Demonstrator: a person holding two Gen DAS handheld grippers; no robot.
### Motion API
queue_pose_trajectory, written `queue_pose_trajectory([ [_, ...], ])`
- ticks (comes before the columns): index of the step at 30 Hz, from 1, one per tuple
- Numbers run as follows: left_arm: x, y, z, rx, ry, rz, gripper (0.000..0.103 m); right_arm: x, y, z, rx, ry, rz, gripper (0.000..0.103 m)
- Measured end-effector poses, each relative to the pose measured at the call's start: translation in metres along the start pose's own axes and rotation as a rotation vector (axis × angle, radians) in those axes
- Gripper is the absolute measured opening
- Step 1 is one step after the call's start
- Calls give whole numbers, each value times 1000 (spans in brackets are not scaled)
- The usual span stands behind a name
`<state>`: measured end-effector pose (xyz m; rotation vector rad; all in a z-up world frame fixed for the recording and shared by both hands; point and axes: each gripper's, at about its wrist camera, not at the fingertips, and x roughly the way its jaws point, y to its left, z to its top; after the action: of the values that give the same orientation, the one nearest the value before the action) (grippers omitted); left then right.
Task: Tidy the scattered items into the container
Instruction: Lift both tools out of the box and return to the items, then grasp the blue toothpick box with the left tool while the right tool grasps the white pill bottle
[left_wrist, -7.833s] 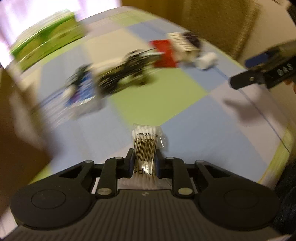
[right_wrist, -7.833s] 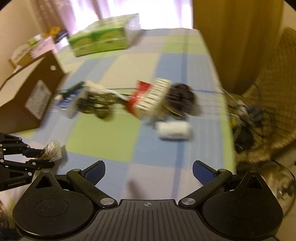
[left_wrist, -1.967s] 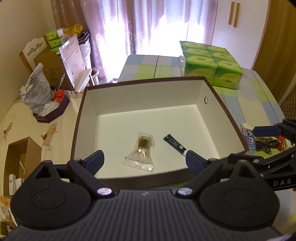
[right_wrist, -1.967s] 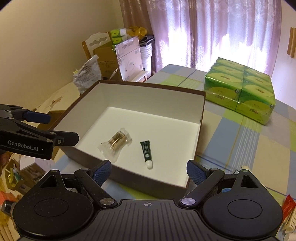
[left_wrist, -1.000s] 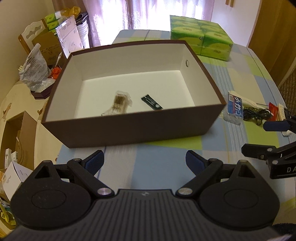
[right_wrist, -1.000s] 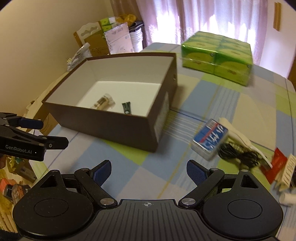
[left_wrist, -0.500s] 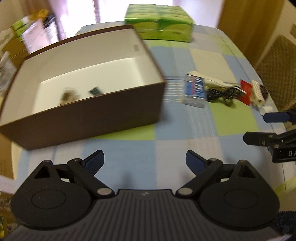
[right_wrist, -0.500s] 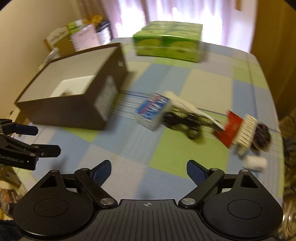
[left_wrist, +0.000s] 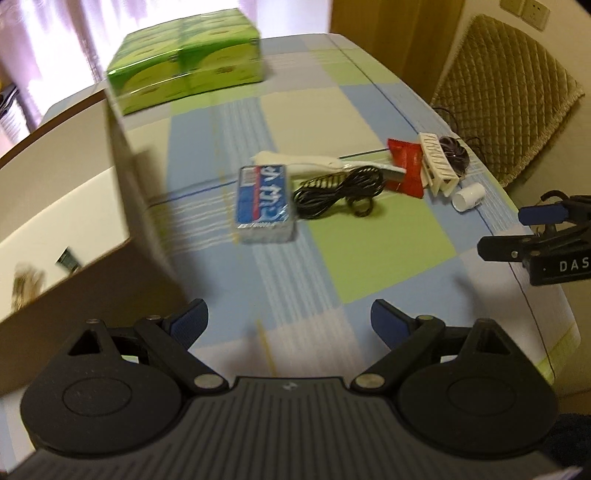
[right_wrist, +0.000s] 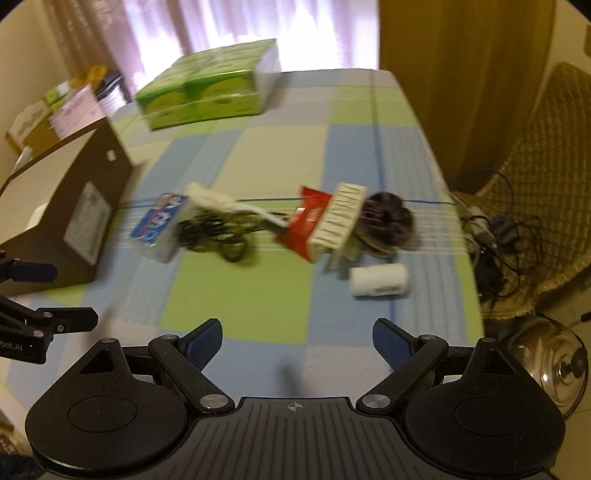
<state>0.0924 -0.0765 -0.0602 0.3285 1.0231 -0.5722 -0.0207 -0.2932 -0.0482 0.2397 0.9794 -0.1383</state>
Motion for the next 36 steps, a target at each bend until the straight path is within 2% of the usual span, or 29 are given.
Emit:
queue_pose_trajectory([
  [9,44,-5,33,52,-10,36,93,22,-34,8,12,-19,-49,94],
  [15,66,-4,48,54,14,56,92,47,-51,14,29,-16,-70,93],
  [21,82,-3,60,77,28,73,92,65,-56,18,-3,-18,-67,93],
  [27,107,2,69,92,78,104,91,76,-57,21,-26,-6,-57,93],
  [30,115,3,70,96,90,117,86,78,-57,21,-30,-6,-57,93],
  [33,123,6,70,89,98,116,73,78,-57,21,-32,-8,-57,93],
  [35,123,10,69,69,94,102,69,76,-57,21,-38,-17,-54,93],
  [36,123,11,68,59,91,84,60,76,-56,20,-42,-21,-53,93],
])
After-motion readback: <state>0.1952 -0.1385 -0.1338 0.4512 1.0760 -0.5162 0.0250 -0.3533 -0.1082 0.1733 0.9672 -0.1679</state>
